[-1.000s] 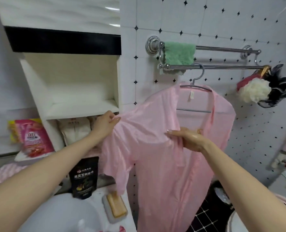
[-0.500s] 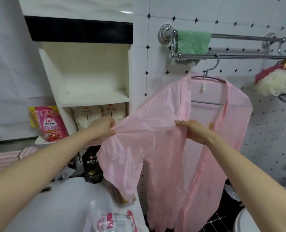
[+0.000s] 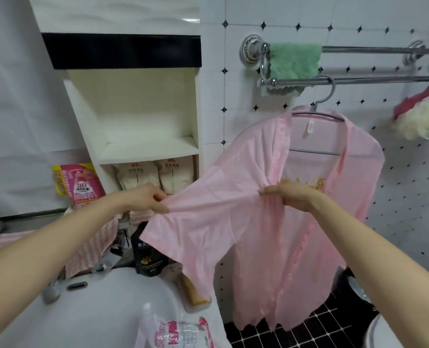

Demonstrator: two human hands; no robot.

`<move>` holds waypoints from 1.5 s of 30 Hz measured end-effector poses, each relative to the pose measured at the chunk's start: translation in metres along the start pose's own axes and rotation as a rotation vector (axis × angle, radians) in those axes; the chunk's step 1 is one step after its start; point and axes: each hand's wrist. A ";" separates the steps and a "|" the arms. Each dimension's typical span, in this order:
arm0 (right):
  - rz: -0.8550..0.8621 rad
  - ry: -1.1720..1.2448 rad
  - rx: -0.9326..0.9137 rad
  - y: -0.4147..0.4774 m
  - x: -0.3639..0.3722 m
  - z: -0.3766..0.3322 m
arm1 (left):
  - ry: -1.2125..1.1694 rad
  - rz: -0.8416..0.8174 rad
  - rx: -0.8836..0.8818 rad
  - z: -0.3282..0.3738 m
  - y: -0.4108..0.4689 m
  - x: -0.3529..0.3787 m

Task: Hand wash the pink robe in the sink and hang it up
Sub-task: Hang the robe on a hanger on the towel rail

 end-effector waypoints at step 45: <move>0.492 -0.060 -0.056 -0.026 -0.031 0.019 | 0.224 0.623 -0.204 -0.039 -0.014 -0.006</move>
Point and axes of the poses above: each hand's wrist, its own y-axis towards the middle knuckle, its own x-axis out of the palm, z = x × y, and after that the axes turned 2 degrees about -y, right-handed
